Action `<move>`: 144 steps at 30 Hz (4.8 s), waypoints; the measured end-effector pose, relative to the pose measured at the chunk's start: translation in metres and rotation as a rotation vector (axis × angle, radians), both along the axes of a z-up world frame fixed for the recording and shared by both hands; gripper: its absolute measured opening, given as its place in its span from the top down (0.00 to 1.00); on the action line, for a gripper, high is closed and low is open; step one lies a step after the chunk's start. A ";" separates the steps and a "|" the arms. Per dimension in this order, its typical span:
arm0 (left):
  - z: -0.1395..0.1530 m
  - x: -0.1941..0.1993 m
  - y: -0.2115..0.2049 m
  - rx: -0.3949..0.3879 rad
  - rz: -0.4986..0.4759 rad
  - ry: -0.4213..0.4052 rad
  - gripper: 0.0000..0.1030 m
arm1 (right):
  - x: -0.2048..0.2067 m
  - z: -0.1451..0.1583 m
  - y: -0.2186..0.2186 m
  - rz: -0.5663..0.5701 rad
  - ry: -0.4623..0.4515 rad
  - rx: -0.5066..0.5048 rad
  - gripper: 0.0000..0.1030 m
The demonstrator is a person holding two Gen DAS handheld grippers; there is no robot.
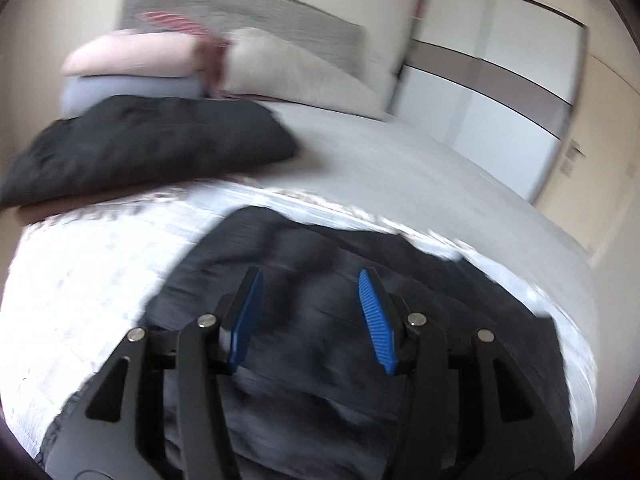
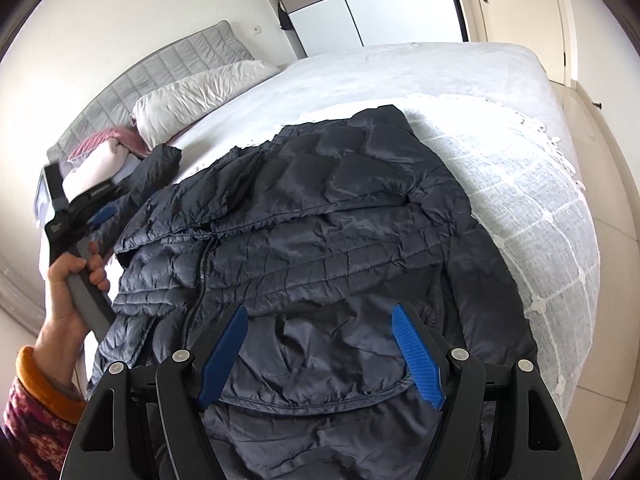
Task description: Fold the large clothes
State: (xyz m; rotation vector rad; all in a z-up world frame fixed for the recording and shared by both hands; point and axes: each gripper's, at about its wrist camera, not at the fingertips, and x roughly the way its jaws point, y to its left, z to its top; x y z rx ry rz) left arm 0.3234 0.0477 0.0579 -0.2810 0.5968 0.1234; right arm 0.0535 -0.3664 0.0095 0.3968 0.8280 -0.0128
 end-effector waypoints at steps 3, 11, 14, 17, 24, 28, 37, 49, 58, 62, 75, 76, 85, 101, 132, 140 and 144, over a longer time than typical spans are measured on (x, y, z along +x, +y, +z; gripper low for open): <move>-0.010 0.013 0.037 -0.022 0.116 0.070 0.50 | -0.001 -0.001 -0.003 -0.002 0.005 0.008 0.26; -0.073 0.041 0.007 -0.031 -0.154 0.233 0.51 | 0.012 -0.007 0.002 0.014 0.030 -0.012 0.26; -0.084 0.033 -0.037 0.199 -0.268 0.268 0.51 | 0.016 -0.010 0.007 0.025 0.041 -0.021 0.26; -0.071 0.018 -0.046 0.202 -0.302 0.226 0.39 | 0.015 -0.008 0.010 0.023 0.034 -0.024 0.26; -0.033 -0.041 -0.023 0.076 -0.416 0.254 0.20 | 0.000 0.000 0.000 -0.015 0.008 -0.002 0.26; -0.019 -0.079 -0.010 0.107 -0.455 0.267 0.19 | -0.016 0.009 -0.013 -0.035 -0.020 0.043 0.26; -0.014 -0.159 0.039 0.096 -0.447 0.324 0.08 | -0.079 0.028 -0.041 -0.081 -0.089 0.025 0.15; -0.066 -0.195 0.137 0.000 -0.366 0.352 0.07 | -0.150 -0.022 -0.094 -0.077 -0.026 0.177 0.12; -0.104 -0.199 0.193 -0.340 -0.453 0.437 0.08 | -0.146 -0.065 -0.088 -0.051 0.046 0.320 0.12; -0.115 -0.202 0.198 -0.428 -0.489 0.479 0.09 | -0.144 -0.076 -0.076 -0.031 0.089 0.317 0.12; -0.120 -0.208 0.164 -0.406 -0.551 0.536 0.39 | -0.140 -0.076 -0.050 -0.024 0.110 0.217 0.15; -0.120 -0.208 0.161 -0.403 -0.554 0.537 0.41 | -0.140 -0.075 -0.049 -0.028 0.112 0.204 0.16; -0.118 -0.213 0.146 -0.339 -0.574 0.538 0.69 | -0.143 -0.064 -0.042 -0.034 0.075 0.165 0.73; -0.030 -0.247 0.152 -0.420 -0.570 0.203 0.84 | -0.177 0.019 -0.018 -0.004 -0.235 0.138 0.93; 0.060 -0.335 0.195 -0.523 -0.534 -0.156 0.86 | -0.272 0.176 0.003 -0.175 -0.618 0.162 0.93; 0.007 -0.215 0.171 -0.491 -0.365 0.075 0.85 | -0.147 0.128 -0.036 -0.302 -0.420 0.172 0.92; -0.038 -0.160 0.152 -0.483 -0.305 0.167 0.84 | -0.080 0.079 -0.053 -0.326 -0.282 0.157 0.92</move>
